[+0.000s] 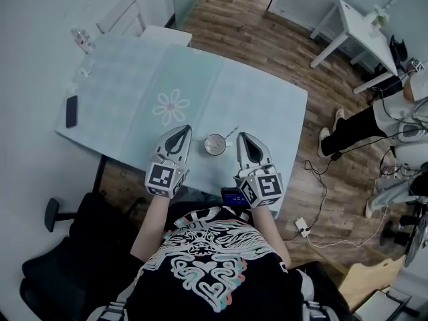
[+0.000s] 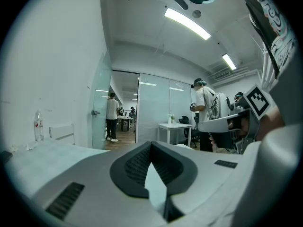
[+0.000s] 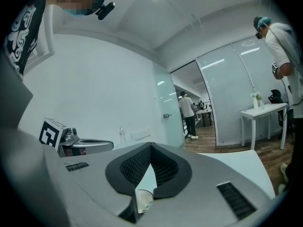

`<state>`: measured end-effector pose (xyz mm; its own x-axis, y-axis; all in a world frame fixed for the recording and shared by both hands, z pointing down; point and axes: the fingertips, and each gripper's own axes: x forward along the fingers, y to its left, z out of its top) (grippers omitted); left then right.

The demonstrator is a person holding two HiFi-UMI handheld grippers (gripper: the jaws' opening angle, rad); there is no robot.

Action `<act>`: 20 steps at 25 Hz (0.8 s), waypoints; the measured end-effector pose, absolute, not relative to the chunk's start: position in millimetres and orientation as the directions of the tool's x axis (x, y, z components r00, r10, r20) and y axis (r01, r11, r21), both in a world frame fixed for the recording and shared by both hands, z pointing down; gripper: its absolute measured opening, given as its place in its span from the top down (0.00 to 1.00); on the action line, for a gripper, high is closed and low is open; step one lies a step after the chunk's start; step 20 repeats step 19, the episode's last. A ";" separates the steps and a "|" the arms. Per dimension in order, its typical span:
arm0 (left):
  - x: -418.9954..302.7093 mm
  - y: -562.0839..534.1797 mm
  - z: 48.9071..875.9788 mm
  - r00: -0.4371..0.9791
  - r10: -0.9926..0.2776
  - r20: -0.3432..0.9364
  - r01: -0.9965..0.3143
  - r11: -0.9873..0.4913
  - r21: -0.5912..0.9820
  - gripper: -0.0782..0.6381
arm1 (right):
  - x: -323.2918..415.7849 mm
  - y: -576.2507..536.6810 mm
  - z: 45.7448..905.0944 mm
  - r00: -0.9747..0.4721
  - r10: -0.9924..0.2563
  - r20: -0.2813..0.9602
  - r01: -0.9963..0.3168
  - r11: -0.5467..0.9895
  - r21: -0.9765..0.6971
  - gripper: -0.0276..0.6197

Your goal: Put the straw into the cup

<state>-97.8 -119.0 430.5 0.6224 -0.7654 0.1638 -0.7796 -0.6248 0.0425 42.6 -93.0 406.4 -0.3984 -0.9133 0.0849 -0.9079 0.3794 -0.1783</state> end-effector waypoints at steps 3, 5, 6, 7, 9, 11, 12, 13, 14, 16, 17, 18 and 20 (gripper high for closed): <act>-97.2 -117.7 430.0 0.622 -0.765 0.166 -0.779 -0.626 0.036 0.88 | 42.4 -92.6 406.3 -0.400 -0.913 0.084 -0.907 0.381 -0.179 0.93; -97.5 -118.0 428.9 0.621 -0.766 0.167 -0.779 -0.626 0.031 0.88 | 41.6 -93.1 405.3 -0.400 -0.913 0.082 -0.907 0.381 -0.180 0.93; -97.7 -118.2 428.2 0.622 -0.765 0.166 -0.779 -0.627 0.030 0.88 | 41.2 -93.1 404.8 -0.400 -0.913 0.081 -0.907 0.381 -0.180 0.93; -97.7 -118.5 427.5 0.623 -0.765 0.164 -0.778 -0.628 0.030 0.88 | 40.9 -93.0 404.4 -0.399 -0.913 0.080 -0.907 0.381 -0.180 0.93; -97.4 -119.0 426.3 0.626 -0.762 0.162 -0.775 -0.631 0.030 0.88 | 40.5 -92.6 403.7 -0.398 -0.914 0.078 -0.907 0.380 -0.180 0.93; -96.6 -119.2 425.5 0.630 -0.760 0.162 -0.773 -0.634 0.031 0.88 | 40.5 -92.2 403.4 -0.396 -0.915 0.075 -0.908 0.378 -0.181 0.93; -96.3 -119.4 425.1 0.631 -0.759 0.162 -0.772 -0.635 0.032 0.88 | 40.7 -92.2 403.2 -0.395 -0.916 0.074 -0.908 0.377 -0.182 0.93; -96.0 -119.7 424.6 0.632 -0.758 0.161 -0.771 -0.636 0.034 0.88 | 41.1 -92.3 403.0 -0.394 -0.916 0.074 -0.908 0.376 -0.182 0.93; -95.7 -119.9 424.2 0.633 -0.757 0.160 -0.770 -0.637 0.035 0.88 | 41.5 -92.4 402.8 -0.393 -0.917 0.074 -0.909 0.375 -0.182 0.93; -95.3 -120.2 423.6 0.635 -0.756 0.159 -0.769 -0.638 0.036 0.88 | 42.0 -92.4 402.6 -0.391 -0.917 0.074 -0.910 0.373 -0.183 0.93; -95.0 -120.4 423.4 0.636 -0.755 0.159 -0.768 -0.639 0.036 0.88 | 42.2 -92.4 402.5 -0.391 -0.917 0.074 -0.910 0.373 -0.183 0.93; -94.6 -120.6 423.2 0.637 -0.754 0.158 -0.767 -0.640 0.036 0.88 | 42.4 -92.6 402.3 -0.390 -0.918 0.074 -0.910 0.372 -0.184 0.93; -94.2 -120.8 423.0 0.638 -0.753 0.158 -0.766 -0.642 0.036 0.88 | 42.7 -92.7 402.1 -0.389 -0.918 0.074 -0.910 0.371 -0.185 0.93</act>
